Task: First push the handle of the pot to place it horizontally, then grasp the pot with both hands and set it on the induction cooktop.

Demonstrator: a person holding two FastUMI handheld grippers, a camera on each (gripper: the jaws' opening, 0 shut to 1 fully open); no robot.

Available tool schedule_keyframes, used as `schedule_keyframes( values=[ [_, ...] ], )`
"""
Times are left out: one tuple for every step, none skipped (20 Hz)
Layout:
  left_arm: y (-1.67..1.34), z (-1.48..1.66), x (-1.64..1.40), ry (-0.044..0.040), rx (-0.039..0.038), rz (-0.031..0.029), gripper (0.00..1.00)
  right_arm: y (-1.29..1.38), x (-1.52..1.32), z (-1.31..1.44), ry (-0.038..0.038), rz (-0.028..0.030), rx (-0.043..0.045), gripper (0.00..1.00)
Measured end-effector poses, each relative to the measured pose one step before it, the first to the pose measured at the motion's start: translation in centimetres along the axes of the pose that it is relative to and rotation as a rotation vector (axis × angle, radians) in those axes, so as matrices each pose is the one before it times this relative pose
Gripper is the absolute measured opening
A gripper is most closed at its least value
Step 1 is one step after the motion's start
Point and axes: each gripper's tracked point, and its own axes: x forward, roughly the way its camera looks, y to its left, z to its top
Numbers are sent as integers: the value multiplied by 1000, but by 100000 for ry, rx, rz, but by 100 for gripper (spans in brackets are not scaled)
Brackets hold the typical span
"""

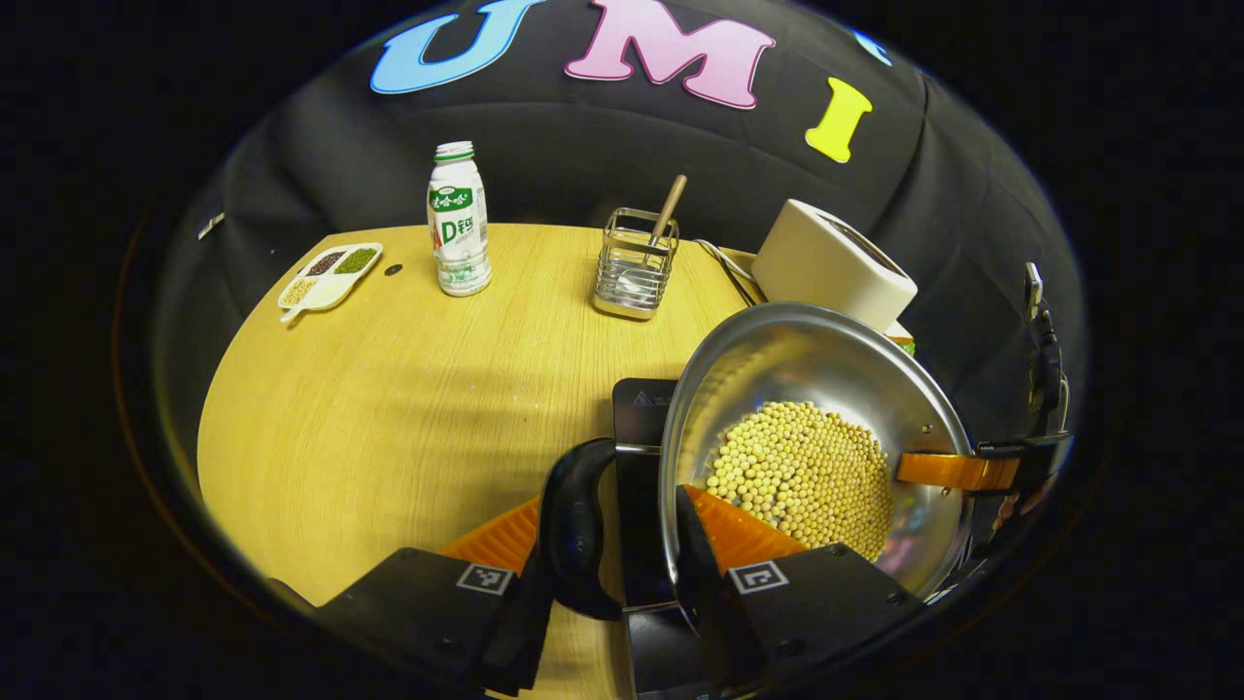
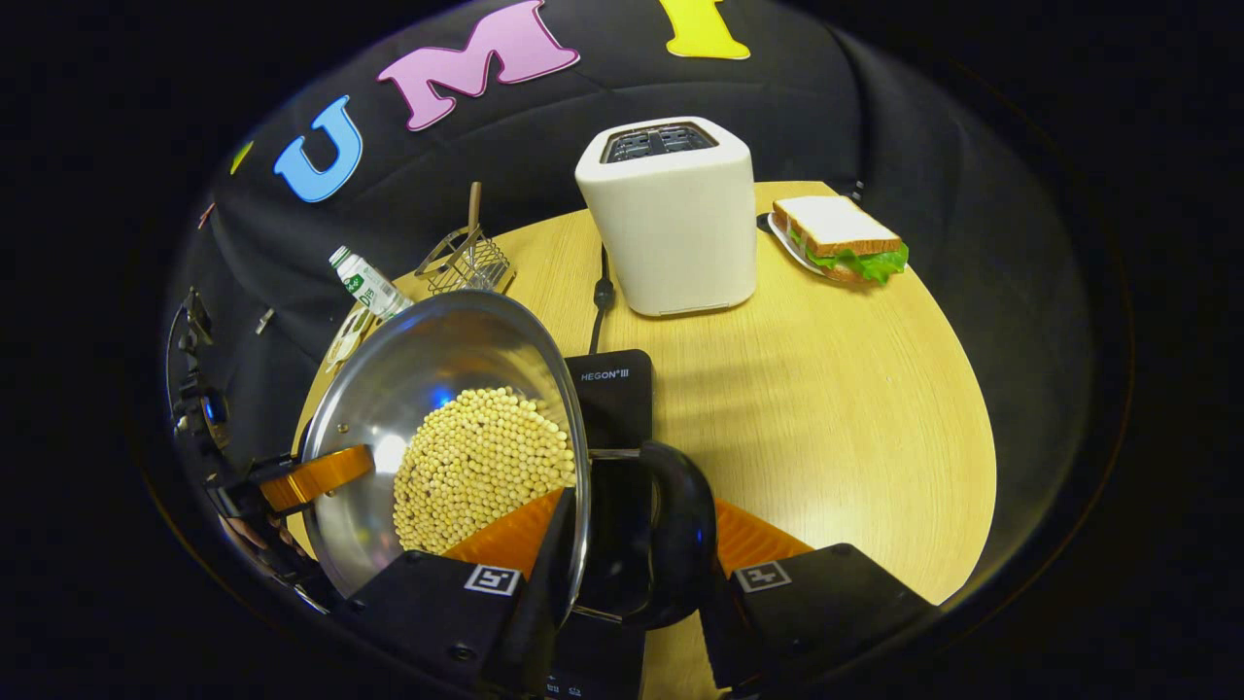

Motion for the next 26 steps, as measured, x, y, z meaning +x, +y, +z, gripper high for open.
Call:
schedule_keyframes(
  values=[
    [-12,-15,-29,536,-356,93,66,-18,-53,-73,334,-270,96,65],
    [-30,49,-4,118,-428,73,66,-69,-73,-12,377,-295,100,65],
    [-31,-72,-53,142,-546,-178,66,-104,-100,-32,372,-555,68,65],
    [-258,-33,-13,337,-664,-1229,67,-43,-95,-111,-111,-365,-560,65],
    [-399,-180,-20,489,-723,-1467,66,-35,-201,148,-688,-273,-913,66],
    [-342,2,-50,-447,-855,-2082,67,-332,-179,58,-680,-1562,-226,68],
    [-212,73,-266,-661,-1138,-1077,71,-213,-347,106,149,-1112,1602,76],
    [325,77,-365,-632,-684,1484,86,-113,-501,383,-1275,-364,2412,78],
    [201,80,-308,-1152,-764,1225,96,201,-725,431,-2253,403,2021,100],
    [-116,69,-979,-1253,-1207,-322,96,-138,-935,465,-2024,-1174,1092,100],
    [-560,8,-706,-1599,-1718,-1569,96,135,-775,389,-2252,-387,827,99],
    [-339,317,-921,-1859,-1078,-1568,96,219,-1045,331,-2554,-44,298,99],
    [-71,232,-1075,-2134,-83,-376,96,231,-1010,257,-2521,-543,-675,99],
    [184,436,-1142,-2727,599,472,95,183,-1040,195,-2603,-994,-1327,99],
    [342,483,-1245,-2614,932,1425,96,143,-1207,250,-2628,-973,-1597,99],
    [360,668,-1324,-3181,907,1480,95,83,-1305,427,-3139,-793,-1504,99],
    [4,851,-1524,-3552,773,463,95,-32,-1134,658,-3449,-1441,-1223,99],
    [116,949,-1569,-3579,624,639,95,29,-1374,834,-3482,-1121,-1149,99],
    [99,1000,-1613,-4079,780,690,95,238,-1338,1007,-3858,-131,-1299,99],
    [95,1350,-1777,-5151,1087,721,95,368,-1251,1080,-4592,105,-1374,99],
    [320,1558,-1812,-5798,1342,1620,95,123,-1343,1173,-4953,-306,-1569,99],
    [536,1745,-1695,-6204,1619,1905,95,40,-1365,1216,-5230,-918,-1448,99],
    [385,1510,-1594,-5528,1946,1744,95,280,-1147,1515,-5887,-608,-942,99],
    [487,1707,-1592,-5842,2537,1562,95,447,-1149,1571,-6105,133,-177,99],
    [334,1430,-1584,-4923,2245,1308,95,479,-1138,1459,-6241,618,707,99],
    [359,1212,-1436,-4407,1710,1209,95,514,-1174,1341,-6313,1371,702,99]
  ],
)
